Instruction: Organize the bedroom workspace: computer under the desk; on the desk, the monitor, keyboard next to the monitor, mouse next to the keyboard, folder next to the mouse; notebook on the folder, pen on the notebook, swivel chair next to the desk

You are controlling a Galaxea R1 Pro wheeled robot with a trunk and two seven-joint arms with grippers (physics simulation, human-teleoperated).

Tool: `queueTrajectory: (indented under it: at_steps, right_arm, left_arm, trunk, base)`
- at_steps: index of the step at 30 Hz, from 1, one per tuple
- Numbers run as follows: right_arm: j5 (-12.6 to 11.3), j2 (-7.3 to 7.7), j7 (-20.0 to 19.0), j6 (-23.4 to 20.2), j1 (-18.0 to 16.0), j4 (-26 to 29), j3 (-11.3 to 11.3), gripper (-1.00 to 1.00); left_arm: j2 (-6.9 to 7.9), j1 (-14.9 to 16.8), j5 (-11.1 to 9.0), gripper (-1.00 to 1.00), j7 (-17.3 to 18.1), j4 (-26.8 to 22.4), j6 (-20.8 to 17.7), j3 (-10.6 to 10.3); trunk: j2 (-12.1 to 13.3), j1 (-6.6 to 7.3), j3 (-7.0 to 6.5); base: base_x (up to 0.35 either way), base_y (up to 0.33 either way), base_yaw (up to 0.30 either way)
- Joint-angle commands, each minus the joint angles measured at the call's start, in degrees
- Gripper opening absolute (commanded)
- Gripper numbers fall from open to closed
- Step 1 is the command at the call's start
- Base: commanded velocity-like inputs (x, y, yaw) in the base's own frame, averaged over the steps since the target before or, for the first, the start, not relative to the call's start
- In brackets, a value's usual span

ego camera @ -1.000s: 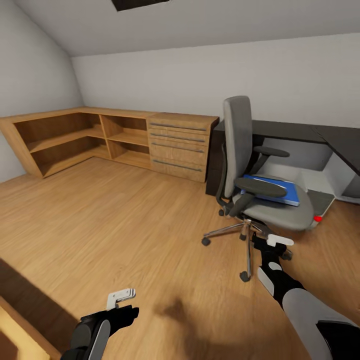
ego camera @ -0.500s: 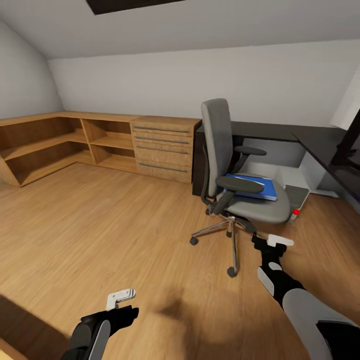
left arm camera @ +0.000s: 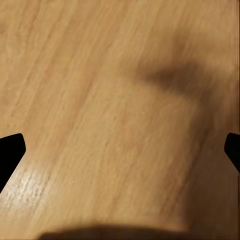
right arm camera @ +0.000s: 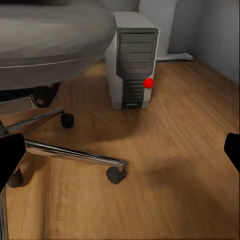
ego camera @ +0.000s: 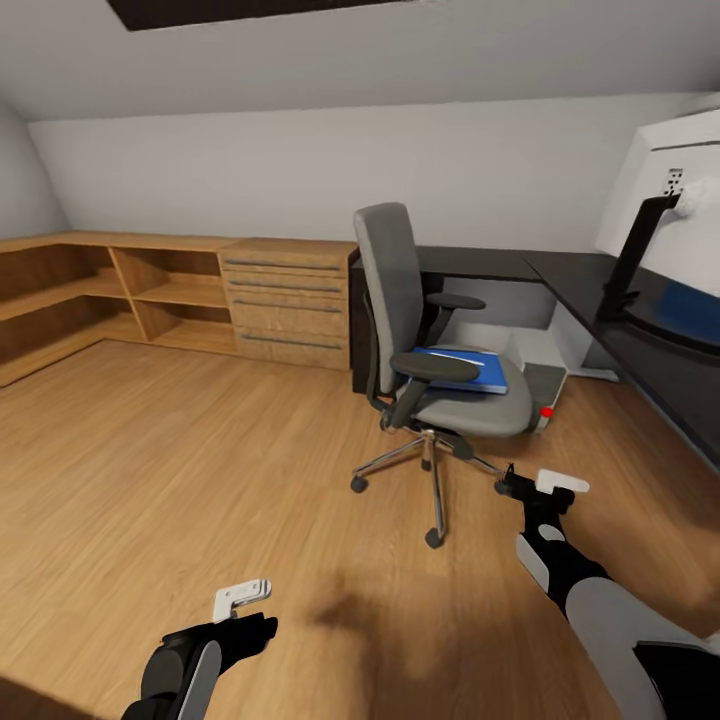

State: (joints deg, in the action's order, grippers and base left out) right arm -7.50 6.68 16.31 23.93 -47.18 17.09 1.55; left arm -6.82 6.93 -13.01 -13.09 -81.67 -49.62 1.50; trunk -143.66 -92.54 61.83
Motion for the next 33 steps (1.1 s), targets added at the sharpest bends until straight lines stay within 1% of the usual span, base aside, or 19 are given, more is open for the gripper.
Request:
queueTrajectory:
  at_steps: [1,16,22,33]
  right_arm:
    - [-0.61,0.00,-0.16,0.33,-0.04,-0.07,-0.06,1.00]
    - [-0.58,0.15,-0.05,0.33,-0.05,0.10,0.03,1.00]
    - [-0.58,0.10,-0.06,0.44,-0.02,0.13,0.02,1.00]
    - [-0.58,0.01,-0.18,1.59,-0.02,0.17,-0.05,1.00]
  left_arm:
    - [-0.04,0.02,-0.62,1.00,-0.43,-0.07,-0.21,0.08]
    - [-0.04,0.02,-0.62,1.00,-0.37,-0.07,-0.14,0.05]
    - [-0.04,0.02,-0.62,1.00,-0.36,-0.07,-0.13,0.02]
    - [-0.04,0.02,-0.62,1.00,-0.25,-0.07,-0.09,0.00]
  trunk:
    - [-0.02,0.01,0.01]
    - [-0.02,0.01,-0.62]
    - [-0.02,0.01,-0.67]
    - [-0.02,0.01,-0.68]
  base:
    - [0.000,0.000,-0.258]
    - [0.000,0.000,-0.257]
    - [0.000,0.000,-0.069]
    - [0.020,0.000,-0.008]
